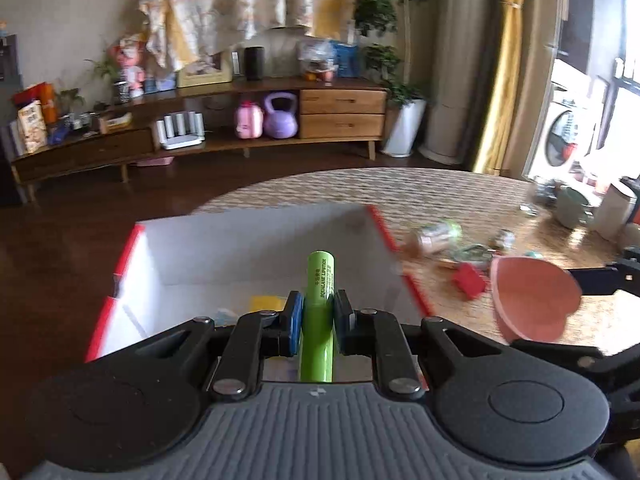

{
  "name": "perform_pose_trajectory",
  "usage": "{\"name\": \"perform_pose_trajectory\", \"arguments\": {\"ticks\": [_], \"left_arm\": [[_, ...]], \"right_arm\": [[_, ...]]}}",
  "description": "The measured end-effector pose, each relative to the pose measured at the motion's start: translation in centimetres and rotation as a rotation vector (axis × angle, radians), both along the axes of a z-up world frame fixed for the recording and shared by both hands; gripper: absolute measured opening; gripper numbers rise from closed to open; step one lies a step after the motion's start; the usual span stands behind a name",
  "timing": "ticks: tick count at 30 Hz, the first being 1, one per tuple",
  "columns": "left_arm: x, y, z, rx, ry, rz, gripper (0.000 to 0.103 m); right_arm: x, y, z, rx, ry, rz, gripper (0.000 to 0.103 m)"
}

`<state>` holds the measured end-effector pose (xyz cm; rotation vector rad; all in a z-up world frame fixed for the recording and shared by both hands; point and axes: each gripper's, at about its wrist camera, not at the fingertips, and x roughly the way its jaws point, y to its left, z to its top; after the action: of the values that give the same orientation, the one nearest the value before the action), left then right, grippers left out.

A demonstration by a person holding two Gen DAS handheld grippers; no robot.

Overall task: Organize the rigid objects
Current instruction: 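Carry green highlighter and pink heart bowl over red box with both tools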

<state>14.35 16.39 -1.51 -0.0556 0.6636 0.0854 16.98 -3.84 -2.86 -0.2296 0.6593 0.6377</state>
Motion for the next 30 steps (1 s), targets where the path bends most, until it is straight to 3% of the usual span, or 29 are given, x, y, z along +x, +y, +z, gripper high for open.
{"name": "perform_pose_trajectory", "arguments": {"ticks": [6, 11, 19, 30], "left_arm": [[1.5, 4.0, -0.5, 0.045, 0.016, 0.066, 0.016], [3.4, 6.5, -1.7, 0.071, 0.055, 0.102, 0.016], [6.0, 8.2, -3.6, 0.081, 0.111, 0.096, 0.016], [10.0, 8.8, -6.0, 0.115, 0.264, 0.074, 0.016]], "right_arm": [[1.4, 3.6, -1.1, -0.038, -0.006, 0.03, 0.075], [3.4, 7.0, -2.5, -0.062, 0.04, 0.047, 0.075], [5.0, 12.3, -5.0, -0.149, 0.029, 0.105, 0.075], [7.3, 14.5, -8.2, -0.247, 0.132, 0.097, 0.075]]}}
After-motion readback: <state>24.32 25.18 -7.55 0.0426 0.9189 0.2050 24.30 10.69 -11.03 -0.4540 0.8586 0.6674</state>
